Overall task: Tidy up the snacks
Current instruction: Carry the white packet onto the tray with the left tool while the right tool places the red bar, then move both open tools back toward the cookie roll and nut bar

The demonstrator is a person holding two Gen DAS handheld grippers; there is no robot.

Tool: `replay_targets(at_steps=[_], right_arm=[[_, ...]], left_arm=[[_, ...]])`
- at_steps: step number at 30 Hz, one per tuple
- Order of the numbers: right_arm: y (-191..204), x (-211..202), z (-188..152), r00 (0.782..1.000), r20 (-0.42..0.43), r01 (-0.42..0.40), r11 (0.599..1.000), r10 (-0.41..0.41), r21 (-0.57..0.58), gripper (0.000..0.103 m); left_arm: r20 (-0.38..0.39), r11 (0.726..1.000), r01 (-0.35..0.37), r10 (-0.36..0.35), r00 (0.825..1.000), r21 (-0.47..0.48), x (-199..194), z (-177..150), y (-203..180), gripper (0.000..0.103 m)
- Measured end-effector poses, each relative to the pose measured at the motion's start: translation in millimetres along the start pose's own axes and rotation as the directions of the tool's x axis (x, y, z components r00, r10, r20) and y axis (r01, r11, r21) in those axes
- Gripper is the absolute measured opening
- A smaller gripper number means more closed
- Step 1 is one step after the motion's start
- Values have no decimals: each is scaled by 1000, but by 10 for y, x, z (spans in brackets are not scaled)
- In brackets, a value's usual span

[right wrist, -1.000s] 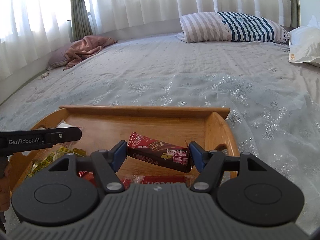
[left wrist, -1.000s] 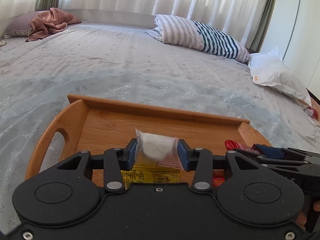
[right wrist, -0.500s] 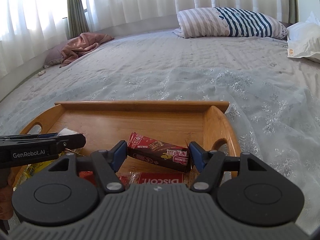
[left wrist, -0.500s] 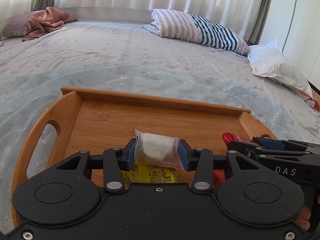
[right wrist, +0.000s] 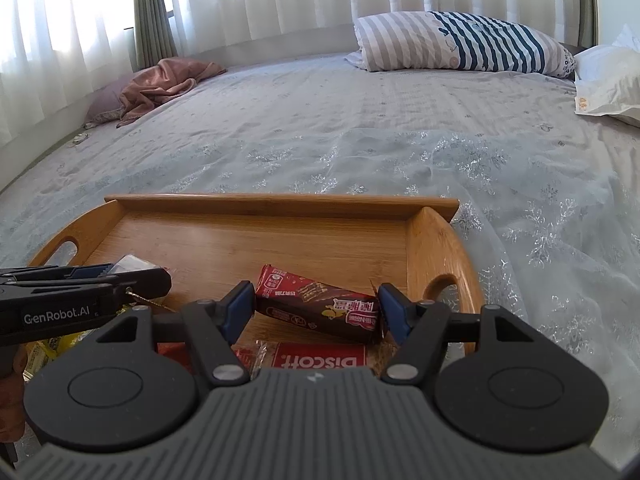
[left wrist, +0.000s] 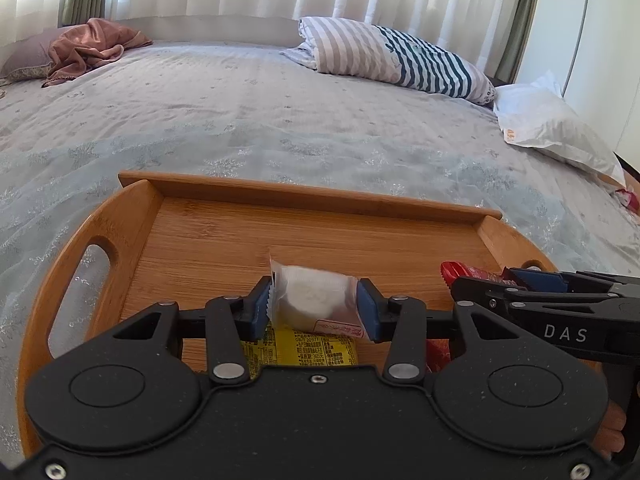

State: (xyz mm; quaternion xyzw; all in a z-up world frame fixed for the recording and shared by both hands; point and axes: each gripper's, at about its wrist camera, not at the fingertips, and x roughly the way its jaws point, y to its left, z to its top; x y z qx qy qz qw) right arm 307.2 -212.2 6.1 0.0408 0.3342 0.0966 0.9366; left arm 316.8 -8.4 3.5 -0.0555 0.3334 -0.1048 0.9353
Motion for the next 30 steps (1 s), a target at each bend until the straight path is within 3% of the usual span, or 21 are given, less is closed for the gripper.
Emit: replay_targets(at_steps=[9, 15, 22, 30], right_arm=[[22, 27, 7, 1000, -7, 3, 1000, -4, -5, 72], [32, 18, 9, 1000, 6, 13, 1000, -13, -8, 82], [24, -142, -25, 997, 61, 47, 999, -48, 11, 90], [49, -507, -72, 989, 138, 46, 999, -47, 7, 94]], left_arm=[[4, 1000, -8, 8, 1000, 20, -6, -23, -27, 43], [-1, 999, -23, 23, 1000, 33, -39, -32, -45, 48], [26, 999, -31, 30, 999, 23, -223, -37, -38, 75], [73, 999, -30, 28, 997, 28, -622, -107, -66, 88]])
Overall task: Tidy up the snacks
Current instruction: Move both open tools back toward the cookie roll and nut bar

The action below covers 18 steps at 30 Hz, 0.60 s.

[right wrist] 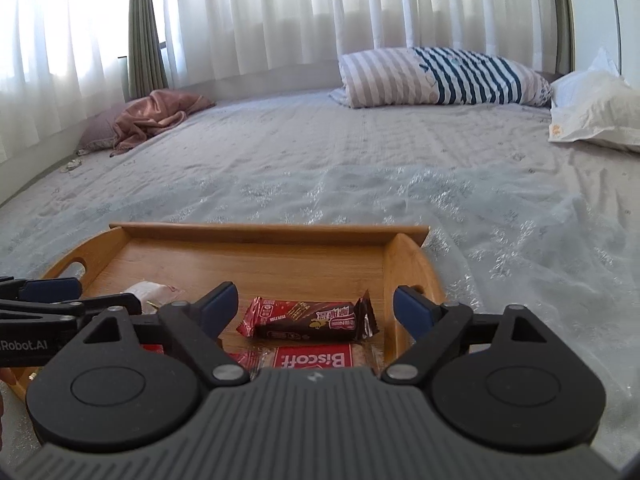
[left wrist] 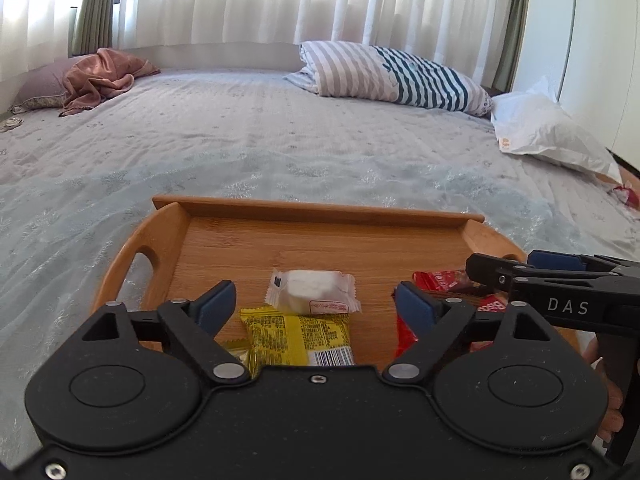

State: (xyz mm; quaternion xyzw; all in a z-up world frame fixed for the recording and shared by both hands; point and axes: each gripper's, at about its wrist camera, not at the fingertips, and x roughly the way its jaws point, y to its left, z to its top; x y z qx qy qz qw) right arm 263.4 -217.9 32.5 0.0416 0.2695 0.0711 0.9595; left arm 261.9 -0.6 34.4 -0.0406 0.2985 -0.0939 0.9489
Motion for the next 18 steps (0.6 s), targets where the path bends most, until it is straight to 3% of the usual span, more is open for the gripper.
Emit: replay_targets(at_steps=[7, 12, 18], right_arm=[[19, -421, -21, 996, 63, -67, 998, 66, 11, 102], [134, -685, -130, 989, 86, -121, 993, 122, -14, 103], [331, -914, -332, 982, 92, -158, 985, 165, -73, 103]], left_arm=[[27, 1000, -3, 3, 1000, 9, -445, -108, -7, 93], [58, 1000, 12, -12, 998, 4, -805, -248, 21, 96], [90, 999, -24, 20, 996, 46, -1180, -483, 47, 98]])
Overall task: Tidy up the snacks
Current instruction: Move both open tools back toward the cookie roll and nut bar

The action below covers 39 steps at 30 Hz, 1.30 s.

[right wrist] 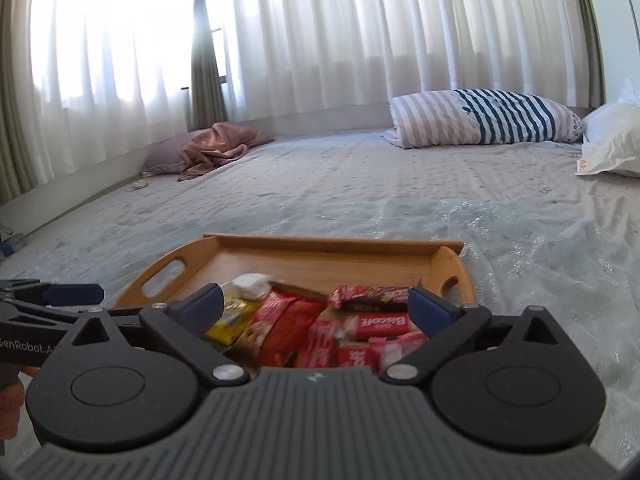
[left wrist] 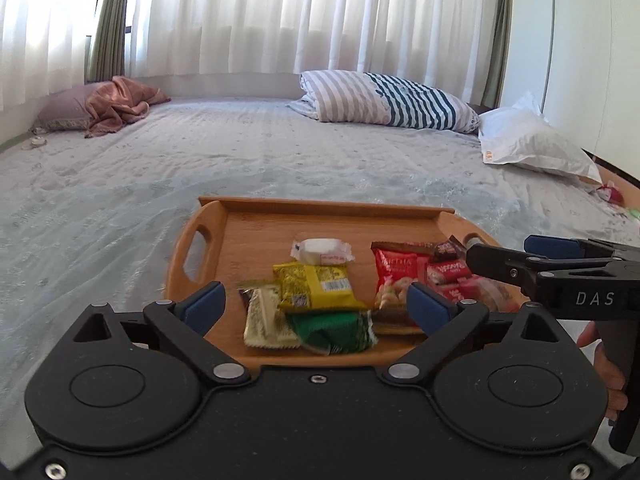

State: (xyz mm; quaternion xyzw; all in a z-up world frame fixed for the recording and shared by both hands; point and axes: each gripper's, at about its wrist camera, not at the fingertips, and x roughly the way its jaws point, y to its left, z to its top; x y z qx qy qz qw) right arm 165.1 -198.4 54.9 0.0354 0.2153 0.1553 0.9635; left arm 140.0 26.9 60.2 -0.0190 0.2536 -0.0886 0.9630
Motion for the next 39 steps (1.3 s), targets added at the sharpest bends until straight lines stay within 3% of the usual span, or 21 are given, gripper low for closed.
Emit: replay_targets(at_steps=[9, 17, 28, 33, 39], right_arm=[[308, -176, -380, 999, -30, -18, 999, 17, -42, 103], [503, -242, -650, 997, -71, -9, 998, 5, -57, 103], [671, -194, -881, 996, -85, 29, 996, -36, -80, 103], [695, -222, -922, 998, -68, 11, 994, -19, -108, 103], [757, -221, -975, 997, -72, -21, 987, 10, -160, 93]], left_arm=[[17, 1000, -3, 3, 1000, -11, -443, -361, 90, 100], [53, 998, -66, 66, 996, -2, -677, -695, 201, 101], [4, 988, -151, 151, 988, -22, -610, -959, 393, 101], [-9, 980, -192, 192, 981, -51, -555, -1009, 482, 101], [-30, 973, -217, 215, 976, -82, -474, -1034, 510, 101]])
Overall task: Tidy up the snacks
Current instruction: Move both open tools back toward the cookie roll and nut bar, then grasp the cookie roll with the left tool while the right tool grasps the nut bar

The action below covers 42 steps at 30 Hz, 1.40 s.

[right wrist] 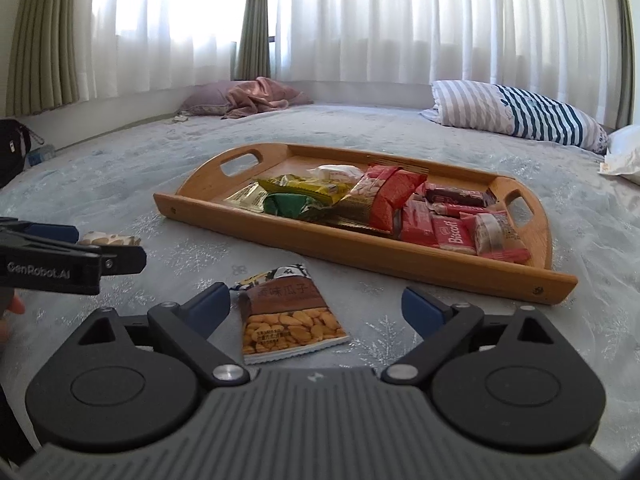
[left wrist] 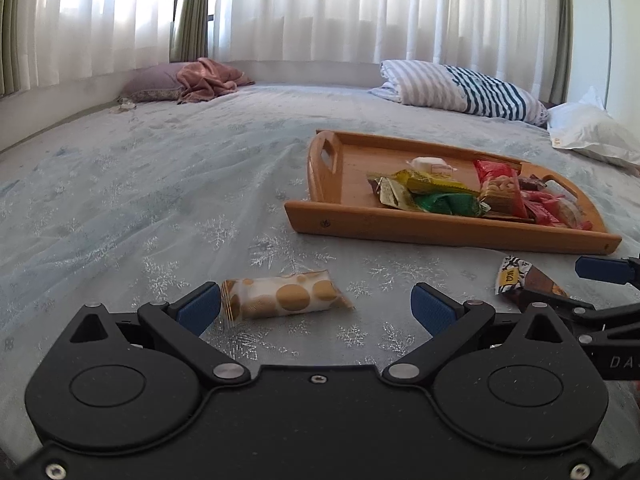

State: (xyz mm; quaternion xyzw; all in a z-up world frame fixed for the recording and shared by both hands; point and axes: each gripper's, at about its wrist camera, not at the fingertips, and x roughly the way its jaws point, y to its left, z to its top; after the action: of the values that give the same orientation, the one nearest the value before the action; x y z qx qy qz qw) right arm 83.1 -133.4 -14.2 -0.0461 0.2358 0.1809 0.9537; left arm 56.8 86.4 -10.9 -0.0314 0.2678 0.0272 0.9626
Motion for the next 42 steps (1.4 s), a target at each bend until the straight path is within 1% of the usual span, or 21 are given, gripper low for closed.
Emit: replay_targets(at_steps=[1, 6, 11, 17, 19, 27, 29, 34, 37, 42], right_arm=[[14, 8, 0, 1000, -4, 1, 1000, -1, -6, 90], [8, 11, -14, 1000, -10, -14, 1000, 14, 0, 84], [-23, 14, -26, 1000, -9, -26, 1000, 26, 14, 80], [-20, 8, -31, 1000, -3, -31, 999, 31, 11, 75], [-22, 1, -34, 1000, 0, -31, 999, 31, 10, 75], [-32, -19, -48, 999, 11, -36, 999, 36, 14, 72], [-34, -28, -54, 999, 17, -35, 999, 35, 16, 69], [-56, -63, -75, 999, 36, -29, 999, 28, 35, 56], [-77, -74, -74, 999, 41, -35, 998, 33, 47, 53], [-111, -83, -75, 998, 49, -36, 997, 33, 72, 52]], left_arm=[[-8, 1000, -5, 5, 1000, -7, 19, 0, 2, 101], [-35, 999, -23, 22, 999, -22, 80, 9, 9, 101], [-47, 1000, -29, 29, 998, -8, 106, 12, -14, 96], [-37, 999, -46, 46, 998, 14, 101, 16, -70, 80], [-34, 999, -43, 44, 998, 17, 100, 19, -82, 71], [-30, 999, -32, 33, 999, 31, 92, 30, -125, 60], [-28, 999, -32, 33, 999, 29, 84, 33, -130, 59], [-24, 999, -27, 28, 999, 26, 57, 34, -135, 57], [-21, 1000, -18, 18, 1000, 18, 30, 43, -130, 57], [-9, 1000, -2, 3, 1000, 8, -18, 80, -140, 57]])
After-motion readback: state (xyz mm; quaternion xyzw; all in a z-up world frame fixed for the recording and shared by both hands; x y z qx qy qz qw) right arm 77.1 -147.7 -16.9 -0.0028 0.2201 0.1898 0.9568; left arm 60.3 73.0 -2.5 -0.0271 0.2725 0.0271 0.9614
